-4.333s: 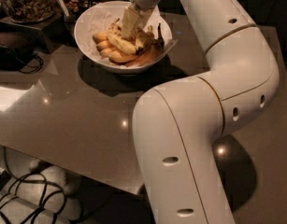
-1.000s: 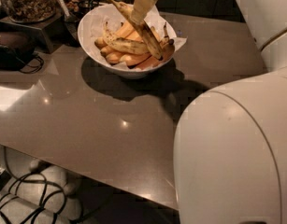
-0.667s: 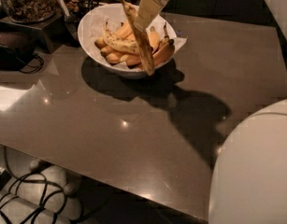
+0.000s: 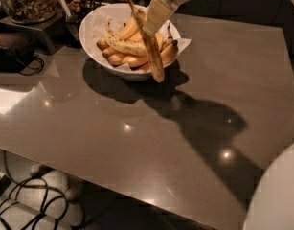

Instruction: Pick banana from white bowl

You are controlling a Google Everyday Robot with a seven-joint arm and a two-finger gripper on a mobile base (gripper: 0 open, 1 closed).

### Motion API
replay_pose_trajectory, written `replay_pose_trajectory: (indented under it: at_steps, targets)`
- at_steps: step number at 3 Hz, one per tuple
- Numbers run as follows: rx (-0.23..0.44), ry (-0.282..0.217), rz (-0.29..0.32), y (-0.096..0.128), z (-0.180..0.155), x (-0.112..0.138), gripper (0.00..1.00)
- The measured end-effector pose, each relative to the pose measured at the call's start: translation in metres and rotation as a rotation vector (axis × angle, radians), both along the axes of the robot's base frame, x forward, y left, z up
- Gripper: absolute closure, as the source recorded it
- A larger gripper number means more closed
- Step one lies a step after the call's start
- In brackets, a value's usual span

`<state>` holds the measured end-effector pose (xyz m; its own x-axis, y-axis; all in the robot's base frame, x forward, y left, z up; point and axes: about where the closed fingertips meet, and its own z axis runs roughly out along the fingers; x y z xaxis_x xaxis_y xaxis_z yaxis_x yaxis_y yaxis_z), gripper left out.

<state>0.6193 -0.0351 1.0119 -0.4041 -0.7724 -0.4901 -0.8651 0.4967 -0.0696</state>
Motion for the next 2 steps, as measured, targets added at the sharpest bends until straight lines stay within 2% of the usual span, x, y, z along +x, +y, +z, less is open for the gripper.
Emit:
replay_pose_trajectory:
  at_steps: [1,2]
  targets:
    - [0.001,0.038,-0.041,-0.0067,-0.0077,-0.0243,1.00]
    - [-0.003,0.045,-0.041,-0.0064,-0.0112,-0.0258,1.00]
